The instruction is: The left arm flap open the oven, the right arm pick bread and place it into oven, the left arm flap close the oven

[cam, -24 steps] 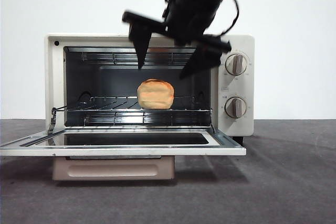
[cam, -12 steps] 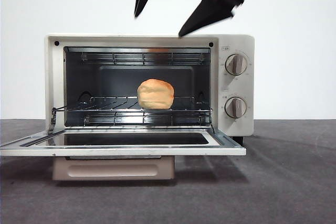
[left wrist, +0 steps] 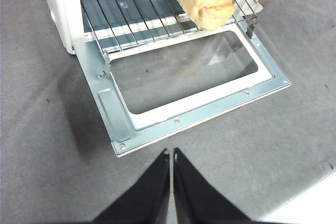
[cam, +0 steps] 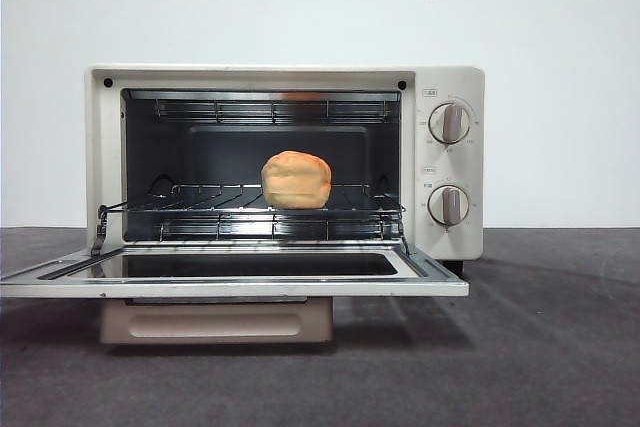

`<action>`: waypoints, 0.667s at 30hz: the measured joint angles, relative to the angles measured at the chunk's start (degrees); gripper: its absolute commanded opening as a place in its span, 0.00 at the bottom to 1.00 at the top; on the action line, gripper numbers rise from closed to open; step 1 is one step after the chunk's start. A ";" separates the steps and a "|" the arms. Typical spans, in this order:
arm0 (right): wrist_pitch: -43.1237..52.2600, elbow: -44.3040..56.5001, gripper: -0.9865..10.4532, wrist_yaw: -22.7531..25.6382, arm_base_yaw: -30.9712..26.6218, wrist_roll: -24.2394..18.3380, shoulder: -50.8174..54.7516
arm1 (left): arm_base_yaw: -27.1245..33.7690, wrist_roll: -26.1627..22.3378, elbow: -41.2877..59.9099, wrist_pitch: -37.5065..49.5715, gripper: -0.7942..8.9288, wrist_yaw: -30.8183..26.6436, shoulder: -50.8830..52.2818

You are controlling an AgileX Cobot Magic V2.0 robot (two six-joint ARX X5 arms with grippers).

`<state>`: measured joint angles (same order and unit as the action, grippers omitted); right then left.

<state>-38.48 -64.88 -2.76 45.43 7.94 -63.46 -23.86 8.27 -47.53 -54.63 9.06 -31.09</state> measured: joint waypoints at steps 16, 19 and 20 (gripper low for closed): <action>3.54 13.73 0.46 -3.32 0.00 -0.68 16.44 | 0.00 0.00 0.00 0.70 0.10 0.00 0.00; 3.50 13.73 0.46 -3.32 0.00 -0.68 16.44 | 0.00 0.07 0.35 3.10 0.10 0.00 0.00; 3.48 13.73 0.46 -3.32 0.00 -0.68 16.44 | 0.00 0.26 0.66 4.20 0.10 0.00 0.00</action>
<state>-35.00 -51.16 -6.09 45.43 7.27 -47.03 -23.86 8.54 -46.87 -50.43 9.06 -31.09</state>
